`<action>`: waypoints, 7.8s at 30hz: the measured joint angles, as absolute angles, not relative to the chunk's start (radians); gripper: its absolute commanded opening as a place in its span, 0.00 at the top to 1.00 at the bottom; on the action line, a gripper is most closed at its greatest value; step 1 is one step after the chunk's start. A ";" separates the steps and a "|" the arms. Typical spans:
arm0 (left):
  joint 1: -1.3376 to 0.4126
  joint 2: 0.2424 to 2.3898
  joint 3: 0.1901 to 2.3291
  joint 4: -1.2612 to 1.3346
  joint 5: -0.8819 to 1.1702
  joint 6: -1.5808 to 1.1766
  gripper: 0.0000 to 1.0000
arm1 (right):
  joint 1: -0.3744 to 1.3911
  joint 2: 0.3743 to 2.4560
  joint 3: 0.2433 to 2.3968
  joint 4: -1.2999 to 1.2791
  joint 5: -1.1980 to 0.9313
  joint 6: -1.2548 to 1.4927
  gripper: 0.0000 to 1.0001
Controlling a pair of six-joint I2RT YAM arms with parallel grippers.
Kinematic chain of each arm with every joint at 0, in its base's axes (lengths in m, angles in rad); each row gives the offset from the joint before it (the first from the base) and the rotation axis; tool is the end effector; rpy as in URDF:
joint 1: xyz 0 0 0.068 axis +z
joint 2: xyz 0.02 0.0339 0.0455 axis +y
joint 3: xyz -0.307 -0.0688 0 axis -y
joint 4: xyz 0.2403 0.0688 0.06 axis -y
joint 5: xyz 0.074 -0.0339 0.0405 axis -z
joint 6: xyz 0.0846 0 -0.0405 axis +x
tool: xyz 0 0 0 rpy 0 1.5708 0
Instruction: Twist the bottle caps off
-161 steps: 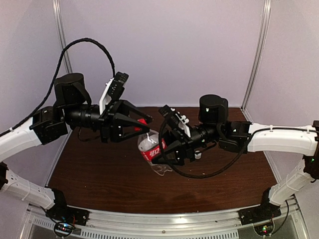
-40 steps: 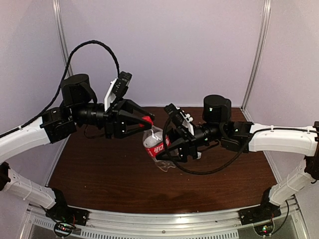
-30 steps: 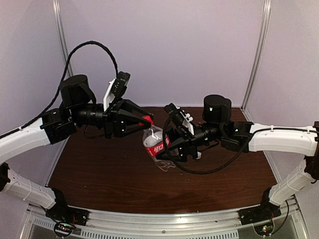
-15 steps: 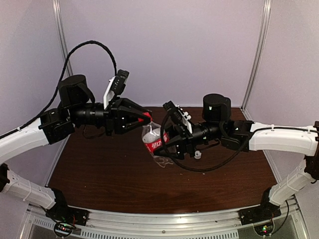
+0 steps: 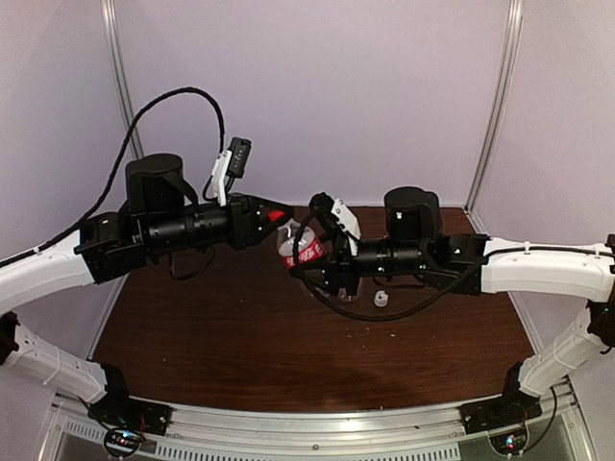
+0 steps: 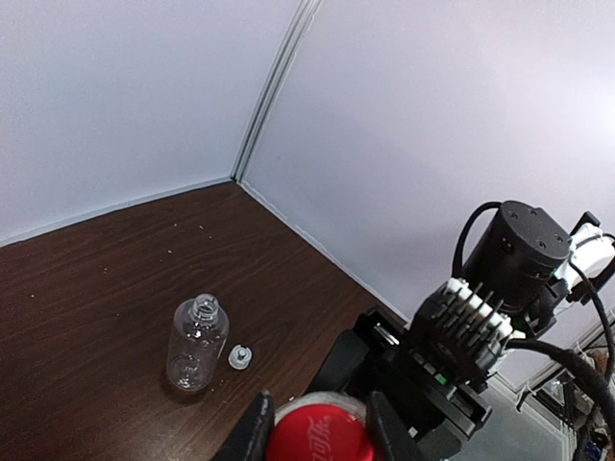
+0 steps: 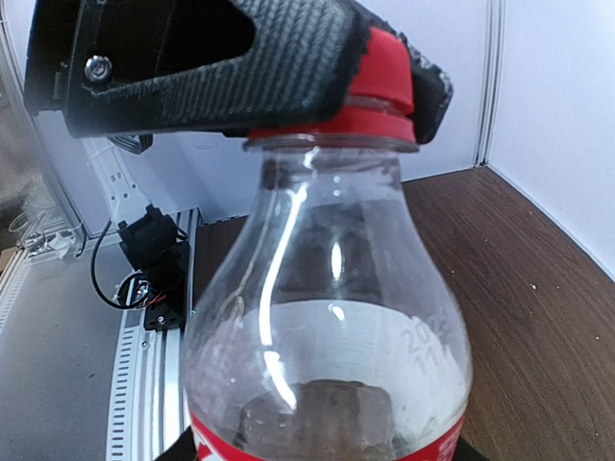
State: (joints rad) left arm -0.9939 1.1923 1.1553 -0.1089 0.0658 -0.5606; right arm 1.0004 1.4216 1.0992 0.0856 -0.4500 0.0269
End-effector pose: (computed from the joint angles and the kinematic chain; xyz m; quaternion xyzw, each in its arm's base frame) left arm 0.1620 -0.2592 0.4268 0.1836 0.7341 -0.4759 0.4483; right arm 0.1673 0.3290 0.3626 -0.4802 0.6124 0.4490 0.4391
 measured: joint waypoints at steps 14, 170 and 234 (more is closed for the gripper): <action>-0.969 1.108 1.133 -0.109 0.154 -0.423 0.34 | 0.970 1.399 1.073 0.085 -0.536 0.009 0.74; -0.923 1.103 1.199 -0.126 0.505 -0.281 0.18 | 0.936 1.411 1.015 0.237 -0.971 0.111 0.72; -0.955 1.227 1.188 -0.062 0.206 -0.480 0.25 | 0.977 1.352 1.039 0.137 -0.456 0.044 0.75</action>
